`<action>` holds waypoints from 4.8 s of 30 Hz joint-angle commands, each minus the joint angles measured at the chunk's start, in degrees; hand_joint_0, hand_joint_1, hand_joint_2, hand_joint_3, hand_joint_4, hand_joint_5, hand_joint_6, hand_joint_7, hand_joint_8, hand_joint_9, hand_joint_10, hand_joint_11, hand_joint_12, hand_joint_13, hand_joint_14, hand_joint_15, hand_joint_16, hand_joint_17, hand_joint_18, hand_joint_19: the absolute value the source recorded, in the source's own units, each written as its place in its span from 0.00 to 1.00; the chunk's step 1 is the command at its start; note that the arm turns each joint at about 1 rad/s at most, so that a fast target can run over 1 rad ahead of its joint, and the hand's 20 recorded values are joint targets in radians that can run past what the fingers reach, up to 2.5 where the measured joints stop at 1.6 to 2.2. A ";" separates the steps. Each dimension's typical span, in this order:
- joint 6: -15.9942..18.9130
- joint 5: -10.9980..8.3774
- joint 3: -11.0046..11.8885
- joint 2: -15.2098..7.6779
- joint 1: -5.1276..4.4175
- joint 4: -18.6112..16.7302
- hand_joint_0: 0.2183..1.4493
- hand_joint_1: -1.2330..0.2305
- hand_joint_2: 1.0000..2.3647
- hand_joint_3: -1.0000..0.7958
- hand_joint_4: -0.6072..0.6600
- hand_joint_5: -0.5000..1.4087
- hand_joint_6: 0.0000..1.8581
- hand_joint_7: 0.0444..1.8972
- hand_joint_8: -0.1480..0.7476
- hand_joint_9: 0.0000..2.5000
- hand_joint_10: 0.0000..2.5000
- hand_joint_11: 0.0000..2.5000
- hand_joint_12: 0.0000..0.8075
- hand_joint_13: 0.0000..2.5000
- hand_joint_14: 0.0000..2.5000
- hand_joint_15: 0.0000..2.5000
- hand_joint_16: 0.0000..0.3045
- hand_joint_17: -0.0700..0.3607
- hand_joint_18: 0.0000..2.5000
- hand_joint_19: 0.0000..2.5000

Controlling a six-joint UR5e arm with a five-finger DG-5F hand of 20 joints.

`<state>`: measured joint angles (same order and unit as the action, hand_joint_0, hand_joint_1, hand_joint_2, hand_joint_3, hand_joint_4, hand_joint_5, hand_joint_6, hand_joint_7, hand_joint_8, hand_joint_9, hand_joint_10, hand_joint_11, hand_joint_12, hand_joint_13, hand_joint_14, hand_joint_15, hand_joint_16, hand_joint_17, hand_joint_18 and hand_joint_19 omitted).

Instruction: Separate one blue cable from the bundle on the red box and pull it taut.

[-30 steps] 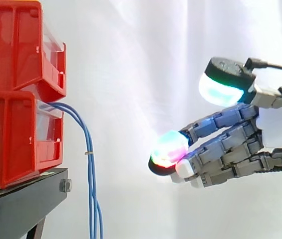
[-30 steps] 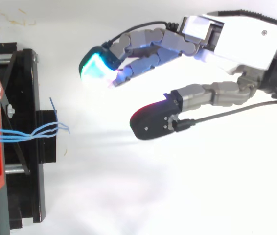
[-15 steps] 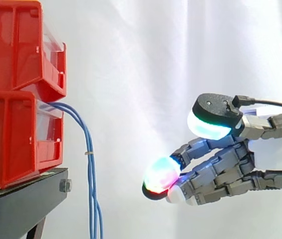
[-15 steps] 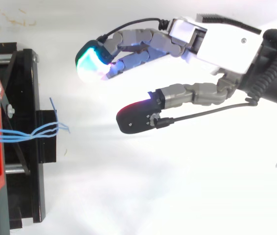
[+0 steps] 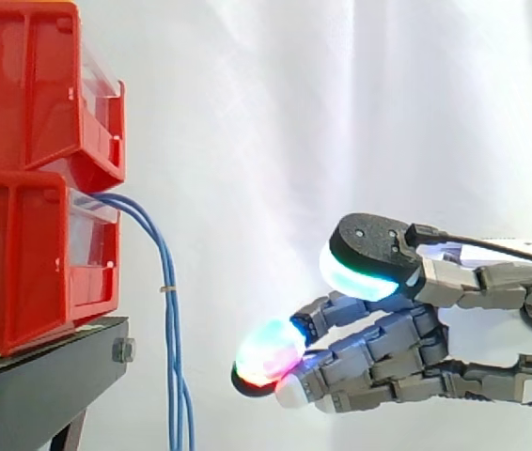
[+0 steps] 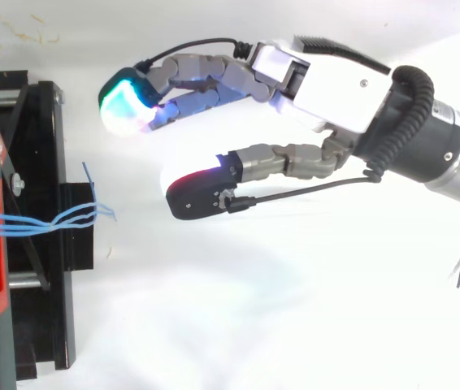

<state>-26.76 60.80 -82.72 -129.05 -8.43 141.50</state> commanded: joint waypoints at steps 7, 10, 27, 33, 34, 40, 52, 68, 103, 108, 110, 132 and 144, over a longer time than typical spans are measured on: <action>-2.42 -1.92 1.24 -4.81 -0.88 -8.00 0.23 0.46 0.00 0.28 0.71 0.17 0.27 0.36 0.49 0.28 0.00 0.08 0.45 0.17 0.00 0.04 0.15 0.41 0.11 0.04; -1.89 -1.74 3.09 -6.92 -1.15 -8.70 0.23 0.46 0.00 0.28 0.72 0.18 0.27 0.36 0.49 0.28 0.00 0.08 0.44 0.17 0.00 0.03 0.15 0.41 0.11 0.04; 2.24 1.42 9.59 -12.72 -3.61 -9.93 0.24 0.44 0.00 0.28 0.76 0.21 0.27 0.51 0.49 0.29 0.00 0.09 0.44 0.18 0.00 0.04 0.15 0.40 0.12 0.05; 2.42 1.25 9.59 -12.72 -4.40 -10.37 0.26 0.43 0.00 0.28 0.71 0.22 0.27 0.62 0.49 0.30 0.00 0.10 0.44 0.19 0.00 0.04 0.14 0.39 0.13 0.05; 2.42 1.25 9.59 -12.63 -4.40 -10.37 0.26 0.43 0.00 0.28 0.69 0.22 0.27 0.63 0.49 0.30 0.00 0.10 0.44 0.19 0.00 0.04 0.14 0.39 0.13 0.05; 4.62 1.51 9.59 -12.54 -4.40 -10.37 0.29 0.42 0.00 0.32 0.66 0.23 0.27 0.70 0.49 0.31 0.00 0.11 0.43 0.19 0.00 0.04 0.14 0.38 0.14 0.06; 6.11 1.51 9.59 -9.64 -4.14 -6.15 0.30 0.40 0.01 0.42 0.62 0.19 0.38 0.56 0.50 0.32 0.00 0.16 0.44 0.20 0.00 0.06 0.14 0.38 0.16 0.07; 6.02 1.33 9.59 -4.28 -4.40 3.08 0.29 0.36 0.01 0.34 0.65 0.18 0.46 0.53 0.52 0.34 0.00 0.20 0.45 0.22 0.00 0.07 0.13 0.38 0.18 0.08; 8.04 -6.49 11.79 -4.10 -4.66 8.53 0.28 0.37 0.00 0.33 0.62 0.22 0.37 0.63 0.53 0.38 0.01 0.20 0.46 0.24 0.00 0.09 0.14 0.38 0.21 0.10; 7.87 -6.31 13.11 -4.10 -4.75 8.53 0.28 0.38 0.01 0.33 0.63 0.22 0.39 0.60 0.53 0.38 0.00 0.21 0.46 0.25 0.00 0.08 0.13 0.37 0.22 0.11; 7.69 -6.40 13.99 -4.10 -5.10 8.70 0.28 0.39 0.00 0.33 0.64 0.22 0.39 0.60 0.54 0.39 0.00 0.20 0.46 0.25 0.00 0.08 0.13 0.38 0.22 0.11; 10.15 -6.40 19.70 -4.02 -4.49 16.44 0.29 0.42 0.01 0.35 0.65 0.20 0.44 0.56 0.56 0.41 0.01 0.23 0.48 0.27 0.00 0.10 0.13 0.37 0.24 0.12; 10.50 -6.31 22.16 -3.93 -4.58 20.65 0.30 0.33 0.01 0.49 0.61 0.18 0.48 0.57 0.59 0.40 0.01 0.27 0.53 0.29 0.00 0.11 0.15 0.41 0.27 0.11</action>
<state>-16.43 54.49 -60.66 -133.02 -12.93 162.08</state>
